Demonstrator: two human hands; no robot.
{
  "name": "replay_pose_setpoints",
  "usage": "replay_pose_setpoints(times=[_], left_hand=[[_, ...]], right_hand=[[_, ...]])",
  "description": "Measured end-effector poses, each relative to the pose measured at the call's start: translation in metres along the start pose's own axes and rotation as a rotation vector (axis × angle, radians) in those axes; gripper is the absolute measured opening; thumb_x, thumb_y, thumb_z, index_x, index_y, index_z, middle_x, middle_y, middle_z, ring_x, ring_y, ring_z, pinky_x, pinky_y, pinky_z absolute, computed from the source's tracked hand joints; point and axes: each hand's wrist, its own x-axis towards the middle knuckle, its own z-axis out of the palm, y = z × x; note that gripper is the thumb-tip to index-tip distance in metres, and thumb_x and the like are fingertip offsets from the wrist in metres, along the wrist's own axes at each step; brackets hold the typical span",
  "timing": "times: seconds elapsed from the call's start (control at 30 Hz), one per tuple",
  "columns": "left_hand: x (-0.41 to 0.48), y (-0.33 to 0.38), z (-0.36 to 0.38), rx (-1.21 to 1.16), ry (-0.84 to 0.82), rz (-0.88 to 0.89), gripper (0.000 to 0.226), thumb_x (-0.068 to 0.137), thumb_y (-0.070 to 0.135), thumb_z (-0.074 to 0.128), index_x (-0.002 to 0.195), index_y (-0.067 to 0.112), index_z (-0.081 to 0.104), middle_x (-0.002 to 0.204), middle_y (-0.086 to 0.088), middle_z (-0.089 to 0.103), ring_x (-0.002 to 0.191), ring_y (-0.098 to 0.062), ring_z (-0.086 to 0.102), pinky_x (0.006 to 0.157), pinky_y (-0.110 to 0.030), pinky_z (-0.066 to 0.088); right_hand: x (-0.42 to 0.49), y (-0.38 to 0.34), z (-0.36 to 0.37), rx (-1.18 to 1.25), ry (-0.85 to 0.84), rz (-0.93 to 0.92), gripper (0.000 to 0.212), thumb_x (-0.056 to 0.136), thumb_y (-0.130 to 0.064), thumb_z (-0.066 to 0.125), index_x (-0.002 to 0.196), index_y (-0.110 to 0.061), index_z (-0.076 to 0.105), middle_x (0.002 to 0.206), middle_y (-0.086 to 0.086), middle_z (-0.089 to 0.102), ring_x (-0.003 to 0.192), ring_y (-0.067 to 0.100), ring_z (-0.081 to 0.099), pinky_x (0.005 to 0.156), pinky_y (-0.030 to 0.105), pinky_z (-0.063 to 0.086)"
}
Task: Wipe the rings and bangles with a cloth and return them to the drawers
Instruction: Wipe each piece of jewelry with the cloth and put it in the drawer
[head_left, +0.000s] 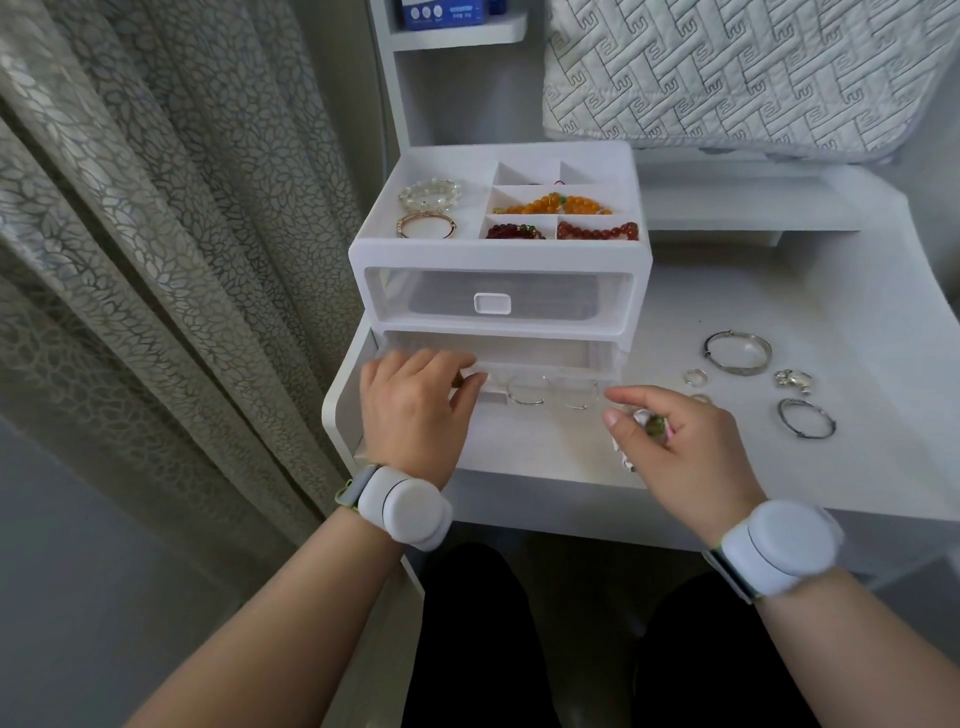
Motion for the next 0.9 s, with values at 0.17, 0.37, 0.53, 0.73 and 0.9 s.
replay_pose_setpoints(times=[0.17,0.37,0.53,0.73,0.9], left_hand=[[0.001,-0.001,0.005,-0.043,-0.047,-0.025,0.011,0.082,0.027,0.065,0.085,0.016,0.066,0.071,0.007,0.068,0.067,-0.019,0.062,0.077,-0.027,0.032],[0.001,-0.002,0.013,-0.005,-0.195,0.006,0.024,0.085,0.03,0.051,0.094,0.017,0.069,0.096,0.0,0.073,0.077,-0.025,0.067,0.08,-0.039,0.043],[0.002,-0.004,0.016,-0.003,-0.227,0.009,0.028,0.086,0.028,0.047,0.098,0.017,0.07,0.106,0.0,0.071,0.079,-0.025,0.067,0.081,-0.038,0.041],[0.005,-0.002,0.015,-0.026,-0.139,0.022,0.021,0.083,0.024,0.059,0.1,0.017,0.069,0.099,0.0,0.071,0.084,-0.028,0.064,0.08,-0.038,0.04],[0.02,0.006,0.014,-0.037,0.091,0.063,0.021,0.08,0.022,0.068,0.1,0.015,0.065,0.097,-0.006,0.06,0.086,-0.024,0.048,0.079,-0.033,0.035]], right_hand=[[0.005,0.001,0.002,-0.019,-0.085,0.028,0.034,0.086,-0.03,0.063,0.12,-0.03,0.062,0.076,-0.016,0.062,0.073,-0.003,0.057,0.08,0.012,0.044],[0.014,-0.001,0.003,-0.033,-0.164,0.065,0.05,0.088,-0.03,0.061,0.136,-0.029,0.046,0.077,-0.014,0.058,0.072,-0.006,0.055,0.073,0.004,0.034],[0.019,0.0,0.005,-0.044,-0.184,0.087,0.055,0.088,-0.032,0.061,0.139,-0.031,0.042,0.087,-0.01,0.065,0.084,0.007,0.057,0.074,0.009,0.033],[0.017,-0.001,0.004,-0.024,-0.168,0.015,0.049,0.086,-0.029,0.062,0.133,-0.033,0.048,0.061,-0.015,0.055,0.059,0.0,0.054,0.065,0.007,0.039],[0.027,-0.018,-0.003,-0.121,-0.056,-0.188,0.04,0.087,-0.017,0.061,0.126,-0.024,0.056,0.084,-0.008,0.061,0.074,0.004,0.057,0.07,0.021,0.041]])
